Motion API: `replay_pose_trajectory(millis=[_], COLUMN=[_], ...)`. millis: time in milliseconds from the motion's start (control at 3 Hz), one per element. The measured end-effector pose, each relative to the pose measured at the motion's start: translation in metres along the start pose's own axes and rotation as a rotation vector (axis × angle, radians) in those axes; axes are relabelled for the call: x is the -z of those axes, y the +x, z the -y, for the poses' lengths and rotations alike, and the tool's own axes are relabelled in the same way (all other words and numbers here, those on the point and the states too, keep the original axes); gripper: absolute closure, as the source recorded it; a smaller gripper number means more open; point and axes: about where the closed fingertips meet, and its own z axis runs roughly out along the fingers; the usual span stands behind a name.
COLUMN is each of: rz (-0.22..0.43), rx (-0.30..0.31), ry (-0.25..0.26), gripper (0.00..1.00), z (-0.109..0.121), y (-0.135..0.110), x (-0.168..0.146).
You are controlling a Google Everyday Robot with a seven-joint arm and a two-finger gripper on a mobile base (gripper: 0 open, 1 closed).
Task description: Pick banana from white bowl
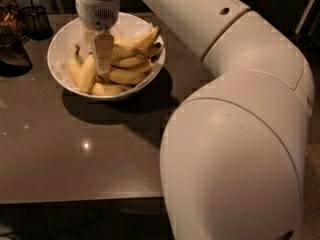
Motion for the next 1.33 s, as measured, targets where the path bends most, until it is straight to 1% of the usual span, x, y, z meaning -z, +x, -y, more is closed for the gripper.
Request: replay_pose_trajectory(millis=[667, 1000, 1333], rz=[0.006, 0.014, -0.002], rx=[0.019, 0.016, 0.026], ry=[-0.027, -0.042, -0.032], gripper=[0.33, 0.31, 0.49], z=[0.000, -0.002, -0.005], y=[-0.003, -0.002, -0.003], x=[-0.014, -0.020, -0.022])
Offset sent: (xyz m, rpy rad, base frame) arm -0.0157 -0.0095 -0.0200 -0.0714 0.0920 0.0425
